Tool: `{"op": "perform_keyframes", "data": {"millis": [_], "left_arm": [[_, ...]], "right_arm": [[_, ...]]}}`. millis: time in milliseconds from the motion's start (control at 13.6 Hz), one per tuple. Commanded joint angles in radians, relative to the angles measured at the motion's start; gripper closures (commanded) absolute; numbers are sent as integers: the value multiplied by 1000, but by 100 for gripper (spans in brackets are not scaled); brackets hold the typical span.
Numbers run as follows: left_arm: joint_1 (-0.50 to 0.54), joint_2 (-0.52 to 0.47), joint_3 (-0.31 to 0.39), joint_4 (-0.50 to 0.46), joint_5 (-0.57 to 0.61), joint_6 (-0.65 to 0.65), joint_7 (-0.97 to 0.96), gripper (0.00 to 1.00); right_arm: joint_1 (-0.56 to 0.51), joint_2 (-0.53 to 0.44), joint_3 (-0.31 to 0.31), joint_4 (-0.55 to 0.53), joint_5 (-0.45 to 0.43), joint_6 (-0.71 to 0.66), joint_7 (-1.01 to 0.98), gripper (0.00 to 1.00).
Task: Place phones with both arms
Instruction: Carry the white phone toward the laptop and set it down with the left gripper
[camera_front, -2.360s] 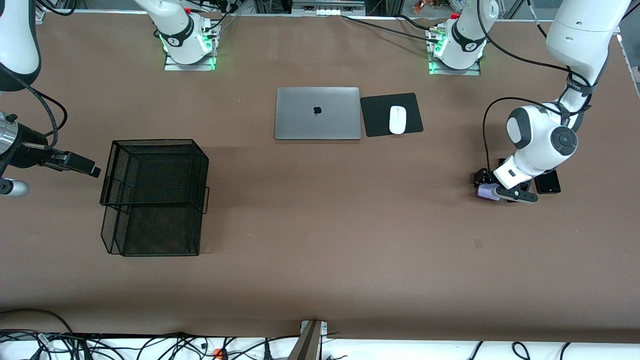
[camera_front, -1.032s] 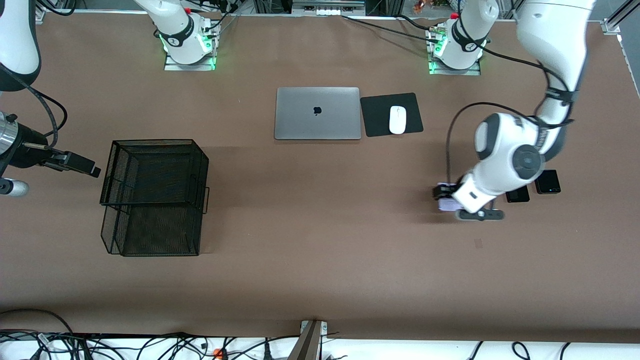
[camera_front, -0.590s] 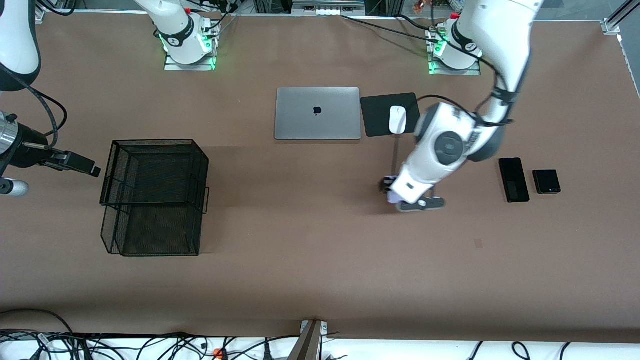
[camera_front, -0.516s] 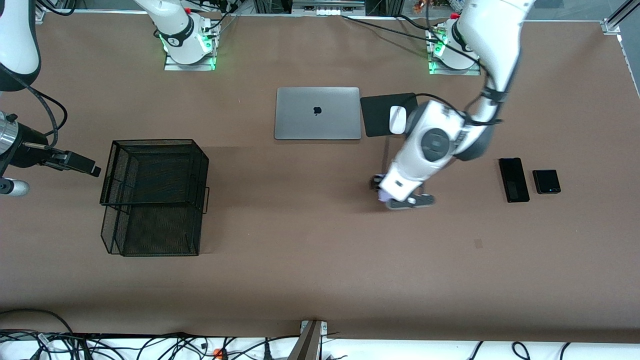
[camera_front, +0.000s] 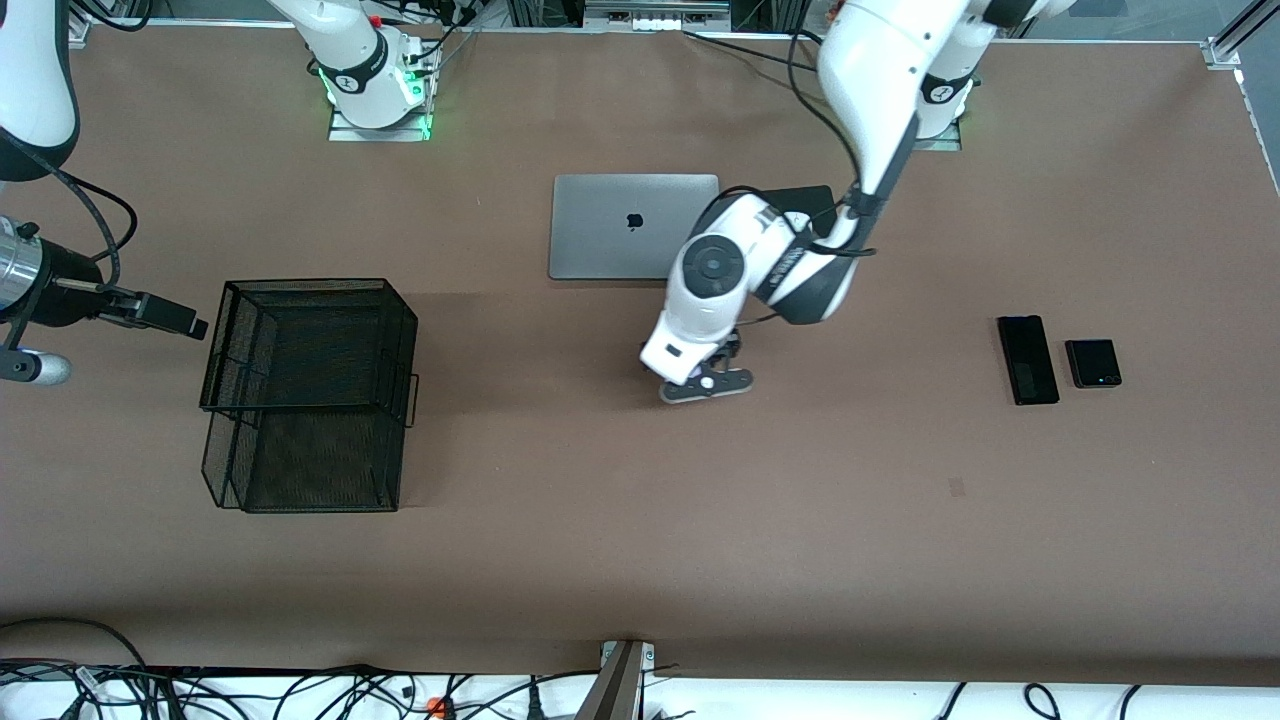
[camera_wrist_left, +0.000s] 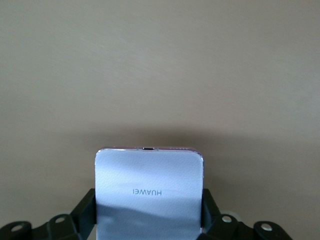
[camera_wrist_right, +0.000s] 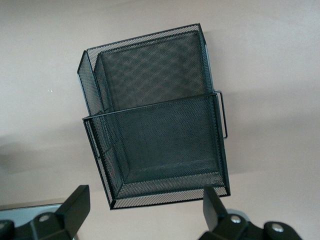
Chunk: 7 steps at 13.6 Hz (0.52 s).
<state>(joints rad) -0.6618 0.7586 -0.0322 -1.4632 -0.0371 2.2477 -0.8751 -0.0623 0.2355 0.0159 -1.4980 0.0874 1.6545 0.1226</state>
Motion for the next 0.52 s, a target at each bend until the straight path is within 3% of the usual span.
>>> {"op": "perform_keyframes", "data": {"millis": [0,442], "left_arm": [[-47,83,28,135,31,-40,-64,100],[-68,209,46,257,83,-37,-116,100]], "right_arm": [[-4,-16,3,-2,-6,-19,0,0],[-4,-15,3,-1,-24,-10,2,0]]}}
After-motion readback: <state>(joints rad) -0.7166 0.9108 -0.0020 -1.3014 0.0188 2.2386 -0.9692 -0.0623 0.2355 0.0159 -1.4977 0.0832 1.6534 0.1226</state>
